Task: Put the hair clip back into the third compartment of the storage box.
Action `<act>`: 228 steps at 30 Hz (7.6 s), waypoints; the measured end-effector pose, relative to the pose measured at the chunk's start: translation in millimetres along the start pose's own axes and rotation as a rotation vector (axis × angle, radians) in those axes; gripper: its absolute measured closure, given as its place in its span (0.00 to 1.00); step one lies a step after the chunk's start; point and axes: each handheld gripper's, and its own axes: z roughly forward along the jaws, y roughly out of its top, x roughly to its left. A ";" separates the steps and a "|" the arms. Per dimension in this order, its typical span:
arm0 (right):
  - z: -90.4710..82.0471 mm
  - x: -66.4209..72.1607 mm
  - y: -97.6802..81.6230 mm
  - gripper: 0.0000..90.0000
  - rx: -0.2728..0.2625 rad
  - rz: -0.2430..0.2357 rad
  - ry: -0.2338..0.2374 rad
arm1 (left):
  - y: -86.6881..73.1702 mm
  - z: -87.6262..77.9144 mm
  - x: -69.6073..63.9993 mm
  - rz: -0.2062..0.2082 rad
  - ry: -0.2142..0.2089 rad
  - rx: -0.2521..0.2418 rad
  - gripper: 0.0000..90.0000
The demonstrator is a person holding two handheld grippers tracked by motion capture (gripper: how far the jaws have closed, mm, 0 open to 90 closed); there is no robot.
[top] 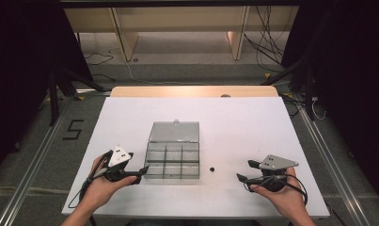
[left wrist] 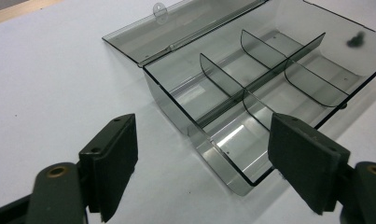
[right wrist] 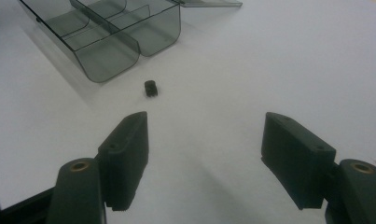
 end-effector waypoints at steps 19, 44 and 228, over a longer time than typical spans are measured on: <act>13.6 3.5 5.8 0.37 -0.039 -0.005 -0.027 | 0.9 -1.5 -0.5 -0.004 0.004 -0.014 0.27; 45.9 17.3 19.3 0.41 -0.020 -0.037 0.034 | -1.0 -1.0 1.7 -0.014 0.003 -0.001 0.26; 96.6 37.6 73.6 0.90 -0.072 -0.009 0.040 | -1.4 1.9 1.4 -0.010 0.006 -0.004 0.27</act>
